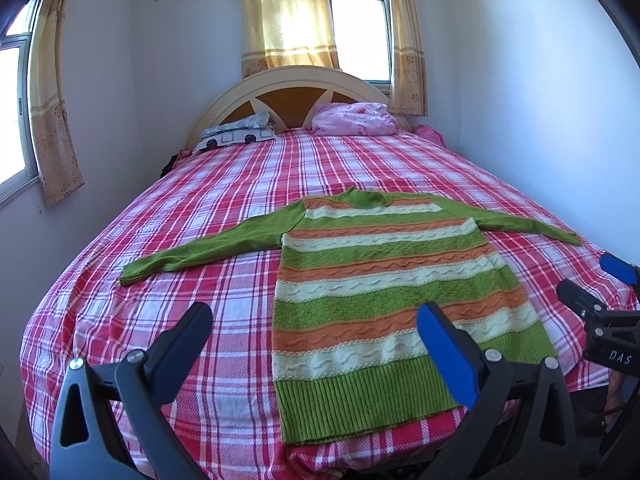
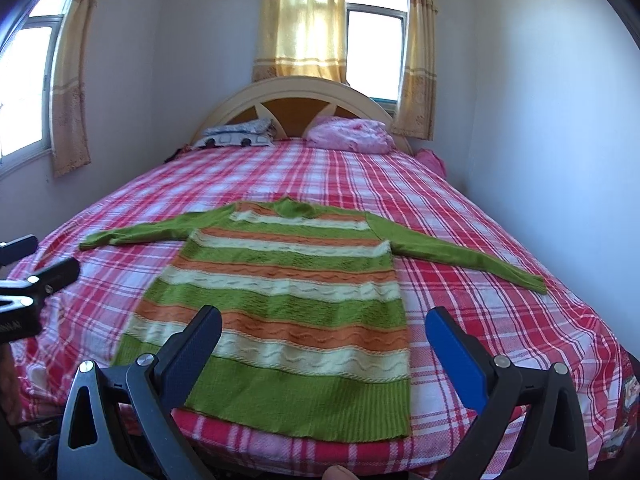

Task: Fold small clothes
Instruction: 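Move the right tool to the green sleeve cuff and grasp it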

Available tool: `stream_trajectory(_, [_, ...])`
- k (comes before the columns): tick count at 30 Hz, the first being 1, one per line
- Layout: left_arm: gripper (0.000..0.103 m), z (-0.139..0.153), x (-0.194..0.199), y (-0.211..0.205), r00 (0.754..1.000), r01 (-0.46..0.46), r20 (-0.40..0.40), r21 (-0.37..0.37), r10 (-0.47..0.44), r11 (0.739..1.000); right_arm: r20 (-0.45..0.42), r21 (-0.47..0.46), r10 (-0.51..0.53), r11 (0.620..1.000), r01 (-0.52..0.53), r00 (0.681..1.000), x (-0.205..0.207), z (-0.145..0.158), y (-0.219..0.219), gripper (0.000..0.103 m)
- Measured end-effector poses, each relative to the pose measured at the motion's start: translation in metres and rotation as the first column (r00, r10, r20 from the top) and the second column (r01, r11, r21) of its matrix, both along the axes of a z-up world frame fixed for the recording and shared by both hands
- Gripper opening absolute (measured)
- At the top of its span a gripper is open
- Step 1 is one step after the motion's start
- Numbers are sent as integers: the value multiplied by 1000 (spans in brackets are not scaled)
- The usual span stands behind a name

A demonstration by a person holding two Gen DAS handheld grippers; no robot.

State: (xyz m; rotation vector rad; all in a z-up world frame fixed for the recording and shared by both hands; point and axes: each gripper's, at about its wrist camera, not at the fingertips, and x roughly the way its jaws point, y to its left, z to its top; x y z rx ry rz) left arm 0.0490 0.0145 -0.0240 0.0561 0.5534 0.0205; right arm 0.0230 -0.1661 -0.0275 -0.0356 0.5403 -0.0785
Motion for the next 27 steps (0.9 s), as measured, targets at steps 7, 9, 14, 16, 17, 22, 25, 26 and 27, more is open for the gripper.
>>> stream_trajectory(7, [103,-21,46,-4,998,14,-59,38,-12,999,-104,-48,-72,997,67,992,31,-25,-39,102])
stream_trajectory(9, [103,-27,60,-4,997,16,-78,41,-12,999,-122,-23,-85,996,83,989,45,-34,-49,102])
stream_trajectory(14, [103,-37,89,-6,994,16,-106,47,-11,999,-155,-28,-117,993,114,981,75,-49,-77,102])
stream_trajectory(16, [103,-40,101,-7,993,14,-114,56,-8,998,-175,-15,-130,992,129,976,87,-55,-90,102])
stream_trajectory(17, [103,-42,107,-8,994,13,-113,59,-7,998,-182,-5,-134,991,136,974,93,-58,-98,102])
stream_trajectory(22, [103,-51,137,-10,995,-2,-98,45,6,999,-221,13,-186,981,194,957,116,-71,-137,102])
stream_trajectory(25, [103,-60,154,-12,995,-5,-100,50,10,999,-248,21,-220,972,233,943,129,-77,-163,102])
stream_trajectory(26, [103,-62,159,-13,995,-4,-98,55,10,998,-252,30,-228,970,243,940,132,-80,-170,102])
stream_trajectory(27, [103,-64,165,-13,995,-5,-95,60,10,998,-255,37,-237,966,255,937,135,-81,-179,102])
